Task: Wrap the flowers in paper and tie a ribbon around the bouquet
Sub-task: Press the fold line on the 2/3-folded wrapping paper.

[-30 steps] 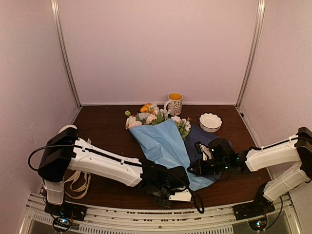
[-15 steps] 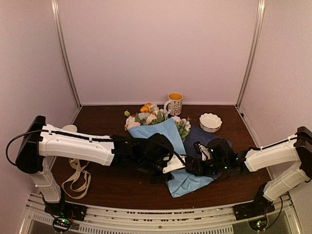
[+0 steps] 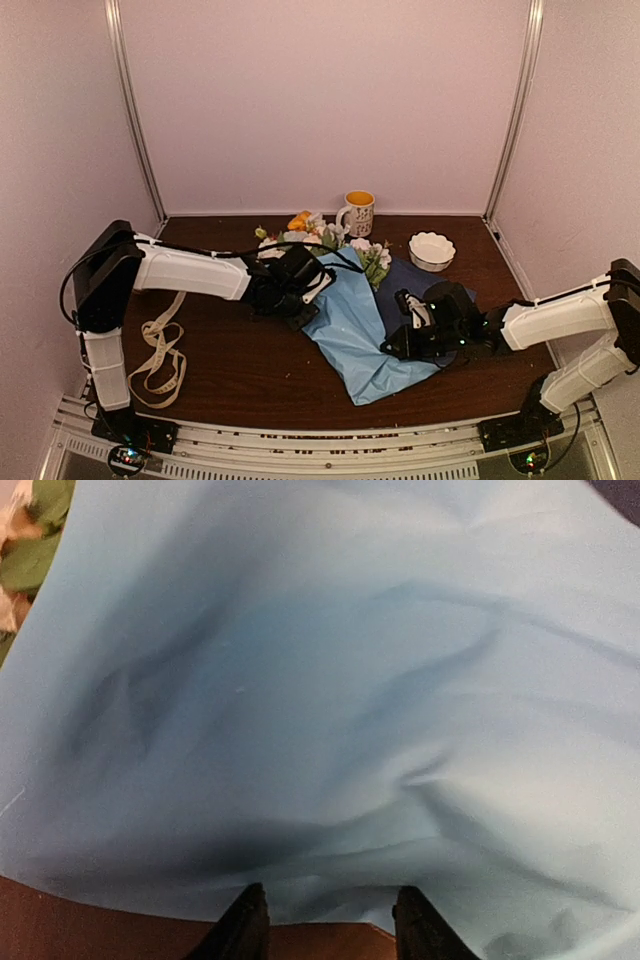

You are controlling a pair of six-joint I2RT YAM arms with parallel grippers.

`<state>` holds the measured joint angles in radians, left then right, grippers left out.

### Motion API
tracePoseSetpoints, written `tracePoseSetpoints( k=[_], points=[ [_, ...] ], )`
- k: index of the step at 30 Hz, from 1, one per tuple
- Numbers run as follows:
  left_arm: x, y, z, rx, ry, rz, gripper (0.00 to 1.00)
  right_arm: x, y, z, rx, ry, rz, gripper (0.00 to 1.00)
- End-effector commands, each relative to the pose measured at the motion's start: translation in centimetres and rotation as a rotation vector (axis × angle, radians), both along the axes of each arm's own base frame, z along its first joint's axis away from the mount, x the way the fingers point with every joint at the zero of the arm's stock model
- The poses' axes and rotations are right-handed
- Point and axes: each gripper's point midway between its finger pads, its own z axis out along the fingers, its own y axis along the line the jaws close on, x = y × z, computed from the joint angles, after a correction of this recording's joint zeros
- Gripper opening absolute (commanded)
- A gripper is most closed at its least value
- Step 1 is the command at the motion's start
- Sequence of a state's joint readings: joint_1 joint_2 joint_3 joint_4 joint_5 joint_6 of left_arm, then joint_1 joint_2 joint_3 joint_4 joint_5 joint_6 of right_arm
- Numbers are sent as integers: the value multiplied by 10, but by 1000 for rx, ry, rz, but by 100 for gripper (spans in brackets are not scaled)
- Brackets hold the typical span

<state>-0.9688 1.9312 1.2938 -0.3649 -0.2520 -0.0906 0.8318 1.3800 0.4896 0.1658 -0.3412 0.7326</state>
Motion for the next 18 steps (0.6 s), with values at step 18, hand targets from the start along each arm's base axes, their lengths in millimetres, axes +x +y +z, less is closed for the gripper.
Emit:
tracePoseSetpoints(
  k=[18],
  points=[
    [146, 120, 8, -85, 13, 424, 48, -10, 9, 0, -86, 22, 140, 0]
  ],
)
